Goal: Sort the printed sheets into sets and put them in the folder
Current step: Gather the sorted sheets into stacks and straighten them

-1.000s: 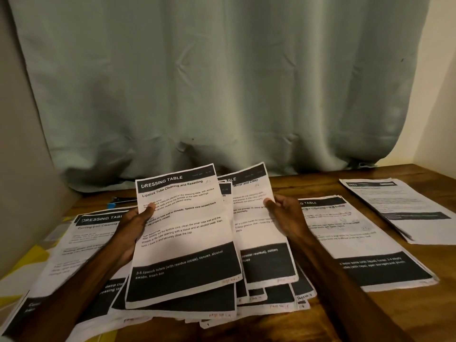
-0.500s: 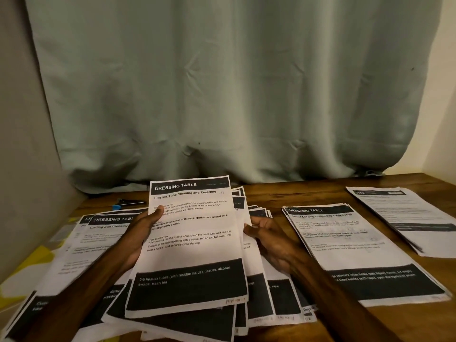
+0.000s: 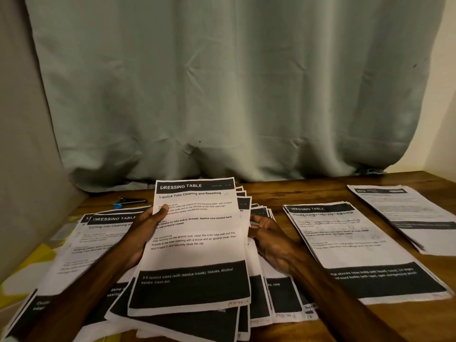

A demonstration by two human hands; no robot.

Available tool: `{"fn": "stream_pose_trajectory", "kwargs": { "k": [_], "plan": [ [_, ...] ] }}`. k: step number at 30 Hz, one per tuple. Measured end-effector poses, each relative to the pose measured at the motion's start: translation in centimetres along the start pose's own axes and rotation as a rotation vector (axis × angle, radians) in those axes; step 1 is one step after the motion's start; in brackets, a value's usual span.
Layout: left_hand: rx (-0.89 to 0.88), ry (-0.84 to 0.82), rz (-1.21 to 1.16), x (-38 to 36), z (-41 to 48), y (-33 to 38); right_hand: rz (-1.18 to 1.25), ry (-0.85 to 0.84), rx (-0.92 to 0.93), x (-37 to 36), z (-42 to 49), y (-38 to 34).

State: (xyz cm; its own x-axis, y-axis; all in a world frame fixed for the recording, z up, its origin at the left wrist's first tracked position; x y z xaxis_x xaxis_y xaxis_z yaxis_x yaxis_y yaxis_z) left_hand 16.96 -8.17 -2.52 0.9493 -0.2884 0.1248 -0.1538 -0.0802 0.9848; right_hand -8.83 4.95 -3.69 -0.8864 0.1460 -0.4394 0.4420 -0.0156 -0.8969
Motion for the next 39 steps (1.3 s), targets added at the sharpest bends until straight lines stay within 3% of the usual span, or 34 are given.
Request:
{"fn": "stream_pose_trajectory", "kwargs": {
  "k": [7, 10, 14, 22, 26, 32, 36, 39],
  "plan": [
    [-0.022, 0.112, 0.144, 0.1, -0.2, 0.3, 0.010, -0.064, 0.055, -0.7, 0.0, -0.2],
    [-0.066, 0.155, 0.098, 0.5, -0.1, 0.6, -0.021, 0.026, 0.203, -0.7, -0.2, -1.6],
    [-0.149, 0.165, -0.047, 0.9, -0.3, 1.3, -0.260, 0.200, 0.400, 0.4, -0.6, -3.1],
    [-0.239, 0.181, -0.121, 0.9, -0.7, 2.2, -0.076, -0.049, 0.155, -2.1, -0.8, -1.4],
    [-0.252, 0.213, -0.141, 0.8, -1.1, 2.7, -0.084, -0.082, 0.214, -3.0, -0.4, -1.1],
    [-0.240, 0.054, -0.301, 1.2, -2.0, 5.4, -0.197, -0.007, 0.338, -4.8, -1.5, -5.2],
    [-0.405, -0.084, -0.322, 0.6, -4.4, 10.7, -0.280, -0.023, 0.521, -6.9, -3.6, -10.7],
    [-0.553, -0.055, -0.284, -0.2, -6.7, 14.9, -0.295, 0.002, 0.635, -8.1, -4.5, -13.9]
  ]
}}
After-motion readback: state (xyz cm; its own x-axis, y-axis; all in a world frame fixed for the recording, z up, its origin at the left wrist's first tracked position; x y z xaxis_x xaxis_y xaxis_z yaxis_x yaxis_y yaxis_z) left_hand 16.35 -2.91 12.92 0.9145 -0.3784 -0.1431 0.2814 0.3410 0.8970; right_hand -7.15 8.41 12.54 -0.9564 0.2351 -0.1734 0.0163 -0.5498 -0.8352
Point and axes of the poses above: each hand's wrist, its own z-axis towards the middle knuckle, its own x-axis out of the back of the hand, y = z × x, the point moved 4 cm from there along z, towards the middle knuckle, and after that the axes turned 11 degrees about z, right-handed, at the moved point
